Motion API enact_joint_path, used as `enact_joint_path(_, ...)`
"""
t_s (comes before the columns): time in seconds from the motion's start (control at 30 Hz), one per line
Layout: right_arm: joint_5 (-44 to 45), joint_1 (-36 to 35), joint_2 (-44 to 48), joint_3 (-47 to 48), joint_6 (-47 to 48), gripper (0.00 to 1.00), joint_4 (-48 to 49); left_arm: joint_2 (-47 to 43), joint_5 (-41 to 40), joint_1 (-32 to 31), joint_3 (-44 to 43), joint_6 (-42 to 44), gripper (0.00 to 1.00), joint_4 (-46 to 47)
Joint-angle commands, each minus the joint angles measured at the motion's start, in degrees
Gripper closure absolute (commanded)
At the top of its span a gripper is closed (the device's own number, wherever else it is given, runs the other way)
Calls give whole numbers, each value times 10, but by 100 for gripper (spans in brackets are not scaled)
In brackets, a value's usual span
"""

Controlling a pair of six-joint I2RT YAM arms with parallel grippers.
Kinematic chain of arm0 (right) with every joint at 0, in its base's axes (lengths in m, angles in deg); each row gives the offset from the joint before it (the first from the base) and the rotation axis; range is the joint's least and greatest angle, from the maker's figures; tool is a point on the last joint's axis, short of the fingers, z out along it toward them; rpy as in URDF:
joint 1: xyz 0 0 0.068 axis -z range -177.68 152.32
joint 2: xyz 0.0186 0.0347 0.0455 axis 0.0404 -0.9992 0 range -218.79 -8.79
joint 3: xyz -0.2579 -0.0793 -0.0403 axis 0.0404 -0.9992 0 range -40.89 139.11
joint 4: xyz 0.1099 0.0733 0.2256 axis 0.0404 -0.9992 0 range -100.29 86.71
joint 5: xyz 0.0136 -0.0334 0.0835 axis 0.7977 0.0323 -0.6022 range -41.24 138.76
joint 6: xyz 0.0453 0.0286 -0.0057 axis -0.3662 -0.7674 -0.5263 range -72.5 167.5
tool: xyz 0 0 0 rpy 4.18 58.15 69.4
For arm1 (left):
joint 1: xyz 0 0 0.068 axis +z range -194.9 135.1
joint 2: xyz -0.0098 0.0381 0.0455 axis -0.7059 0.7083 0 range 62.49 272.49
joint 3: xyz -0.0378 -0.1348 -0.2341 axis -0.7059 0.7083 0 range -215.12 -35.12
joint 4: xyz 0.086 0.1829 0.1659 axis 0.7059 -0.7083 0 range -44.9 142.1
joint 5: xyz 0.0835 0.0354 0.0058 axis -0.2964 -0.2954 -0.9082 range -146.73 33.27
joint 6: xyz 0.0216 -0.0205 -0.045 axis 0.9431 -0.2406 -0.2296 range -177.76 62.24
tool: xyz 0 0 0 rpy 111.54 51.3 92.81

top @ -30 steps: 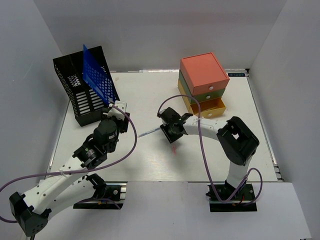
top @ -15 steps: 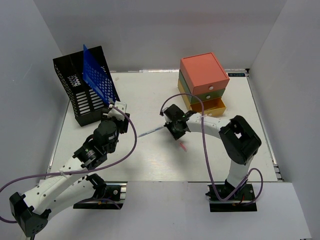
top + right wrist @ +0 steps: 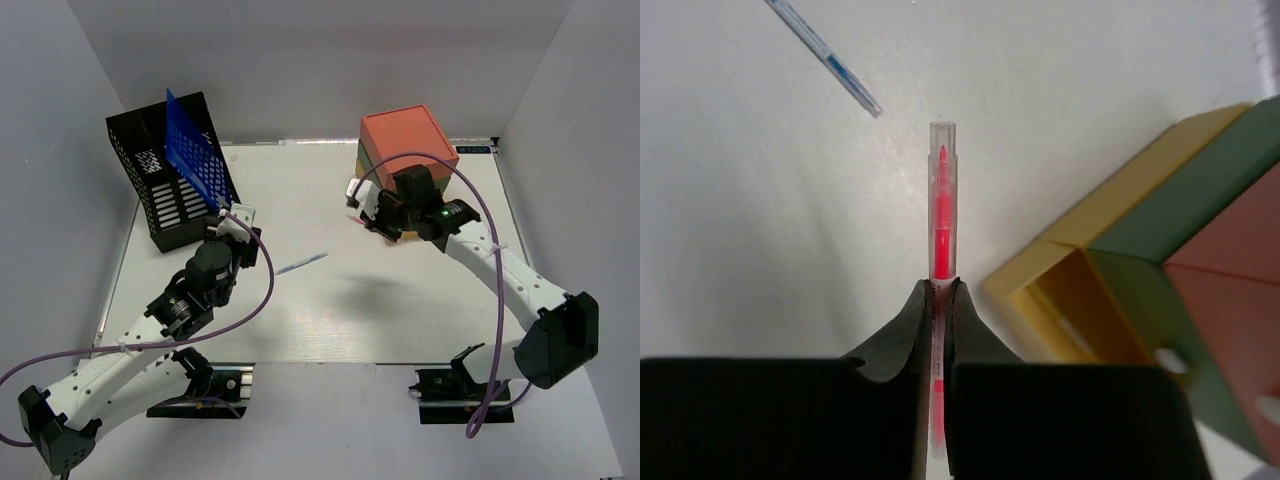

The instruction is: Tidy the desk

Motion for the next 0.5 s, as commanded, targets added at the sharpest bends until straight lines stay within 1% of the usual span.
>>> enact_joint_path(0.0, -19, 24, 19, -26, 217, 100, 15, -4, 13, -2, 5, 4, 31, 9)
enact_joint_path(0.03, -11, 26, 38, -39, 281, 100, 46, -5, 14, -2, 6, 4, 31, 9)
enact_joint_path(0.07, -10, 32, 42, -51, 318, 100, 48, -5, 14, -2, 6, 4, 31, 9)
enact_joint_path(0.1, -4, 35, 42, -48, 346, 100, 47, -7, 14, -2, 7, 4, 31, 9)
enact_joint_path(0.13, 21, 41, 29, -40, 364, 100, 47, -8, 13, -2, 7, 5, 31, 10)
enact_joint_path(0.17, 27, 44, 20, -15, 365, 100, 47, -9, 12, -2, 8, 5, 31, 11)
enact_joint_path(0.23, 48, 60, -2, -2, 377, 100, 55, -9, 12, -2, 9, 4, 31, 11)
enact_joint_path(0.3, 69, 64, -11, -7, 402, 100, 94, -10, 11, -2, 9, 6, 31, 13)
enact_joint_path(0.47, 90, 92, -49, -6, 456, 100, 114, -9, 11, -2, 10, 8, 31, 13)
